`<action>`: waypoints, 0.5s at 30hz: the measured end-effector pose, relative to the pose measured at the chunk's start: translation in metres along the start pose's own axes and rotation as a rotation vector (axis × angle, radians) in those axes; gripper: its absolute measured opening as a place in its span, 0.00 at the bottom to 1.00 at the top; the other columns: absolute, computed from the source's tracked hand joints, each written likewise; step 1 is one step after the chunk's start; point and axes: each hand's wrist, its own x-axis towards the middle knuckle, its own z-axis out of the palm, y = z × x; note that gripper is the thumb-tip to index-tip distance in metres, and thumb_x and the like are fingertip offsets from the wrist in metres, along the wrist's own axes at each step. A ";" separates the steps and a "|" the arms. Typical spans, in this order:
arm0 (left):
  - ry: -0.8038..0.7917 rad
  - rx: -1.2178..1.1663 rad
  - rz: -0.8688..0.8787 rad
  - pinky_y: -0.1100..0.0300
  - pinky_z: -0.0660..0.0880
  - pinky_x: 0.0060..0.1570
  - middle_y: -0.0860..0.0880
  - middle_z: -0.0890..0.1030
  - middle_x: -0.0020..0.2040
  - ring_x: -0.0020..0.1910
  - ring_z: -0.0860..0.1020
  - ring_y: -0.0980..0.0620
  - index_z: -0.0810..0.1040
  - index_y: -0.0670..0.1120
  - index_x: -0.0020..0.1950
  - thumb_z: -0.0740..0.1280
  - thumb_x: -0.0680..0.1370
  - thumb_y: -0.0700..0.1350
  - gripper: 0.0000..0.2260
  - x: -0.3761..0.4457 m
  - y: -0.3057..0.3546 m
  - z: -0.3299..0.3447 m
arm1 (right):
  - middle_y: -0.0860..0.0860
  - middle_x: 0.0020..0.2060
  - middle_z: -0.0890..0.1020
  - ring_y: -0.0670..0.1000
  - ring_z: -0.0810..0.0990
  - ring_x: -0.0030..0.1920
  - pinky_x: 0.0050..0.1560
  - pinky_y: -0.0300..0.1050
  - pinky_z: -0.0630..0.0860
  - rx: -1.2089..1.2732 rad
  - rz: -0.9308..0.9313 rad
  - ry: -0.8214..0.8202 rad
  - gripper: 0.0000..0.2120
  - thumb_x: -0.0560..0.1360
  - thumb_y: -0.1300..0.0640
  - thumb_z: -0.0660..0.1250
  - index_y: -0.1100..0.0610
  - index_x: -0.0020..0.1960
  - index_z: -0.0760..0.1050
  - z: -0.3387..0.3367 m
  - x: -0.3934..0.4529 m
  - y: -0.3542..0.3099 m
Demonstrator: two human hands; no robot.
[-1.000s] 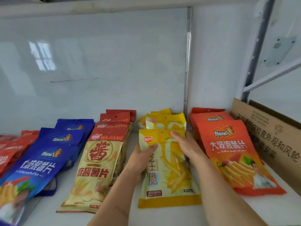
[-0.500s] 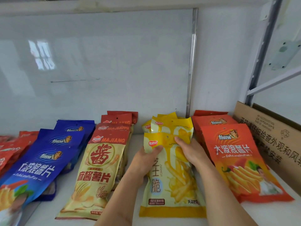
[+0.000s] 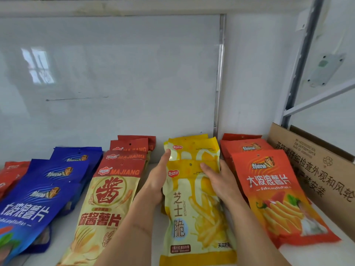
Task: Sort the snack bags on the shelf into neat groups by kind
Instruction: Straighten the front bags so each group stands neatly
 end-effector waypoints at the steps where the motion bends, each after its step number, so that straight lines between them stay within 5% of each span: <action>1: 0.002 0.023 0.015 0.41 0.75 0.66 0.44 0.86 0.59 0.58 0.84 0.42 0.80 0.53 0.66 0.66 0.71 0.73 0.32 0.000 0.002 0.001 | 0.39 0.55 0.81 0.44 0.80 0.56 0.60 0.48 0.76 -0.004 -0.009 0.008 0.18 0.74 0.39 0.72 0.40 0.61 0.74 0.000 0.001 0.000; 5: 0.094 0.139 -0.028 0.43 0.78 0.62 0.45 0.84 0.61 0.58 0.84 0.44 0.79 0.52 0.68 0.67 0.67 0.76 0.38 0.004 0.007 0.005 | 0.44 0.58 0.79 0.49 0.79 0.58 0.62 0.52 0.76 -0.086 -0.016 0.038 0.20 0.73 0.37 0.71 0.42 0.62 0.75 0.003 0.007 0.007; 8: 0.202 0.269 -0.061 0.48 0.81 0.55 0.46 0.88 0.49 0.48 0.86 0.44 0.82 0.45 0.62 0.66 0.75 0.70 0.30 0.008 0.003 0.008 | 0.51 0.61 0.75 0.55 0.77 0.63 0.66 0.55 0.73 -0.201 0.032 0.040 0.29 0.72 0.37 0.70 0.48 0.69 0.73 0.007 0.010 0.012; 12: 0.285 0.418 -0.020 0.57 0.74 0.41 0.50 0.84 0.48 0.45 0.81 0.52 0.80 0.45 0.64 0.61 0.80 0.66 0.27 0.006 0.000 0.011 | 0.53 0.69 0.71 0.59 0.70 0.70 0.71 0.58 0.67 -0.275 0.067 0.042 0.37 0.69 0.30 0.68 0.46 0.73 0.69 0.010 0.010 0.015; 15: 0.313 0.468 0.063 0.52 0.73 0.54 0.49 0.82 0.58 0.55 0.79 0.49 0.77 0.45 0.68 0.58 0.80 0.67 0.30 0.002 0.002 0.008 | 0.47 0.65 0.78 0.52 0.78 0.64 0.66 0.53 0.74 -0.162 0.077 0.012 0.37 0.65 0.28 0.69 0.43 0.69 0.72 0.010 0.012 0.020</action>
